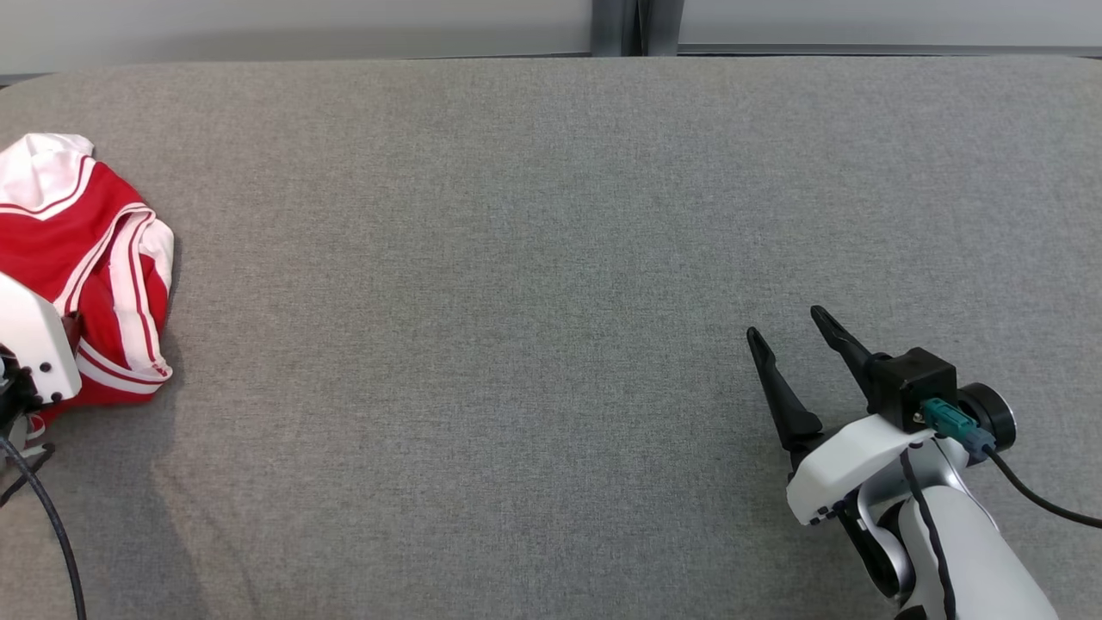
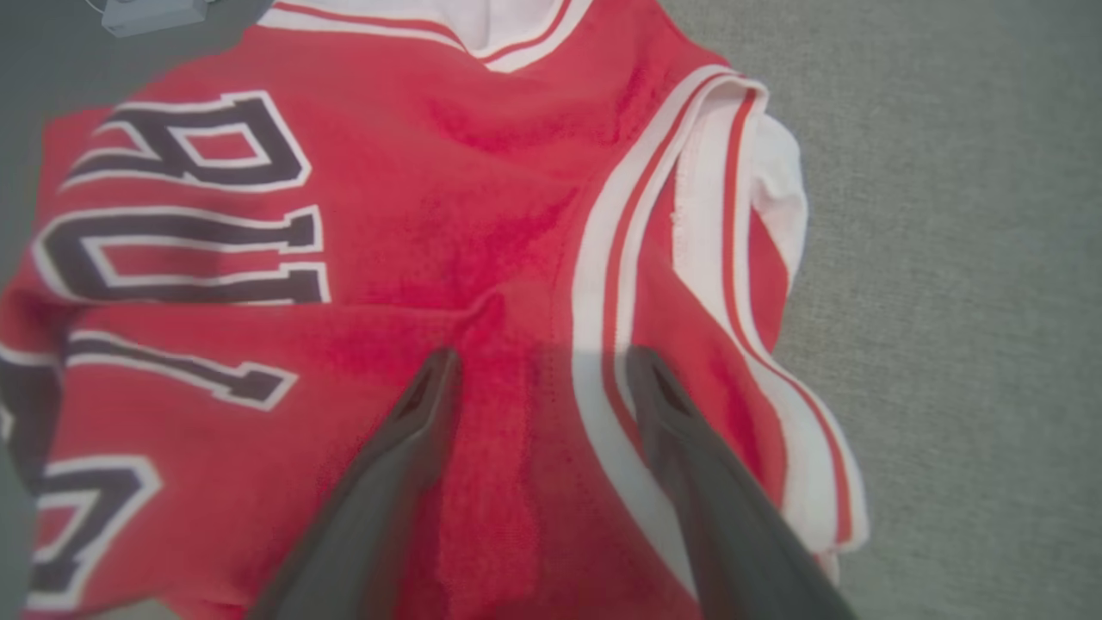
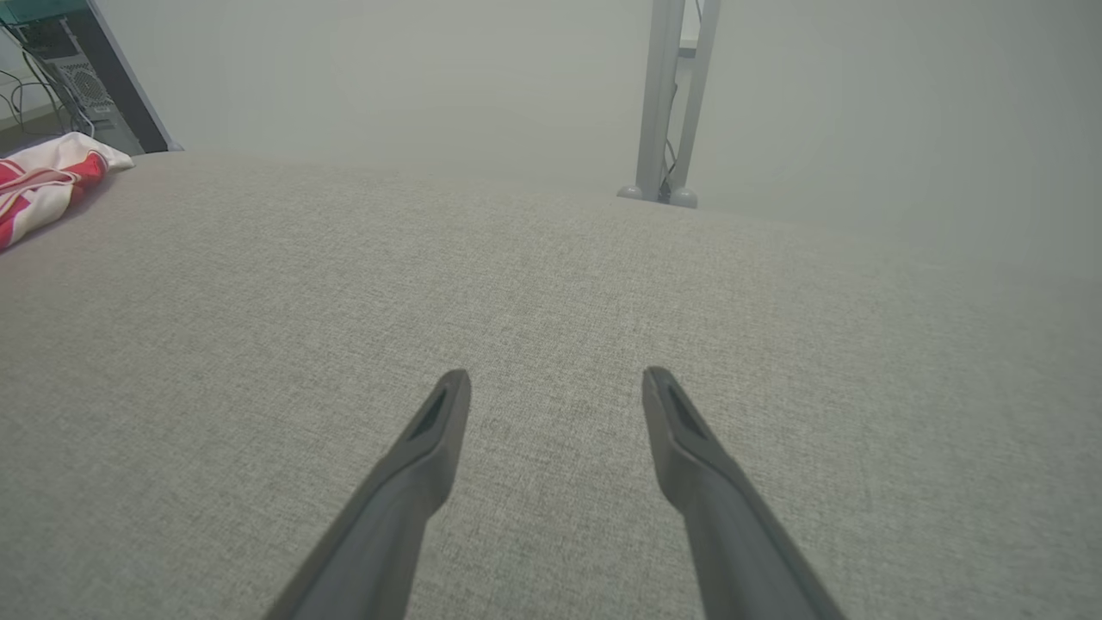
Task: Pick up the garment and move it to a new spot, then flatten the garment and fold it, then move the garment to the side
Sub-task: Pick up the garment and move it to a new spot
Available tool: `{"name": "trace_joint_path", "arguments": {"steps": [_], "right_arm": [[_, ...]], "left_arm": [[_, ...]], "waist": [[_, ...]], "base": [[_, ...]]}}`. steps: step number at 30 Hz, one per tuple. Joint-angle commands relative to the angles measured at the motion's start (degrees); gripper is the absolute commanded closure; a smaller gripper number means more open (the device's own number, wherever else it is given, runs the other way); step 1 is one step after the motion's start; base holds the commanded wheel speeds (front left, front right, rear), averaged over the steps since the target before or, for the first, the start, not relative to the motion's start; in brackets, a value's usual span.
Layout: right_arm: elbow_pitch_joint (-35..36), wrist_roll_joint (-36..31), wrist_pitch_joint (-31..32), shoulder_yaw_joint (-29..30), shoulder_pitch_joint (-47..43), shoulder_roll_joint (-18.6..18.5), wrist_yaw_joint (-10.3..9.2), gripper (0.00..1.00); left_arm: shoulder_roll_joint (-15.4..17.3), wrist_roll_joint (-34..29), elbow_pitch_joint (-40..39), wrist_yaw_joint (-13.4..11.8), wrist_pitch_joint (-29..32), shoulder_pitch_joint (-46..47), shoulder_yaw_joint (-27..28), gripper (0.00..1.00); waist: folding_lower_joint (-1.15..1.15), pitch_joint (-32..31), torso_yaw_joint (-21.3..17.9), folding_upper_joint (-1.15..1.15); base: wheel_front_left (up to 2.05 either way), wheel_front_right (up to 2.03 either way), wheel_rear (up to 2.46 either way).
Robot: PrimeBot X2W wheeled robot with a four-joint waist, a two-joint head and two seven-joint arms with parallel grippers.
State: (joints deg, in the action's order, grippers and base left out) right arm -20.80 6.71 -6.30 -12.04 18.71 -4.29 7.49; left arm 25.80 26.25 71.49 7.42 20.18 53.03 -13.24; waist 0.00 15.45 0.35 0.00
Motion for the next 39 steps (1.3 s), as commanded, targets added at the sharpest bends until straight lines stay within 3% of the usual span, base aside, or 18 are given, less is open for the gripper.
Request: {"name": "trace_joint_path", "arguments": {"steps": [1,10,11,12,13,14,20,29,39], "right_arm": [[0.41,0.21,0.37,-0.07,0.64,-0.53,0.01,0.00],[1.49,0.26,1.33,-0.69,0.79,-1.13,0.01,0.00],[1.63,0.28,1.52,-0.75,0.85,-1.23,0.01,0.00],[1.75,0.28,1.61,-0.75,0.95,-1.37,0.01,0.00],[1.89,0.22,1.67,-0.72,0.99,-1.51,0.01,0.00],[2.08,0.21,1.77,-0.75,1.01,-1.60,0.01,0.00],[2.69,0.19,2.23,-0.13,0.71,-2.15,0.01,0.00],[1.04,0.96,0.90,-0.88,0.07,-0.64,0.01,0.00],[-2.22,2.34,-1.16,-1.28,-0.05,0.45,0.01,0.00]], "left_arm": [[0.00,0.35,0.31,0.05,0.46,-0.56,-0.19,0.00],[0.31,0.75,1.38,-0.61,1.70,-1.44,-1.14,0.00],[0.39,0.62,1.49,-0.98,1.72,-1.55,-1.27,0.08],[0.30,0.75,1.56,-1.09,1.80,-1.66,-1.30,0.57],[0.26,0.79,1.62,-1.40,1.81,-1.78,-1.40,0.67],[0.45,0.32,1.70,-1.52,2.07,-1.92,-1.78,1.00],[0.55,0.20,1.14,-1.29,-0.33,-0.47,-2.35,1.00],[1.07,-0.55,-2.73,-0.84,-11.50,2.89,-3.43,1.00],[1.22,-2.14,-6.56,-0.09,-18.58,6.89,-6.55,1.00]], "waist": [[0.00,0.20,-0.15,0.00],[0.00,1.43,-0.94,0.00],[0.00,1.53,-1.05,0.00],[0.00,1.63,-1.13,0.00],[0.00,1.70,-1.20,0.00],[0.00,1.82,-1.26,0.00],[0.00,1.78,-0.70,0.00],[0.00,-0.95,0.62,0.00],[0.00,-4.42,0.04,0.00]], "base": [[0.00,0.00,0.00],[0.00,0.00,0.00],[0.00,0.00,0.00],[0.00,0.00,0.00],[0.00,0.00,0.00],[0.00,0.00,0.00],[0.00,0.00,0.00],[0.00,0.00,0.00],[0.00,0.00,0.00]]}}
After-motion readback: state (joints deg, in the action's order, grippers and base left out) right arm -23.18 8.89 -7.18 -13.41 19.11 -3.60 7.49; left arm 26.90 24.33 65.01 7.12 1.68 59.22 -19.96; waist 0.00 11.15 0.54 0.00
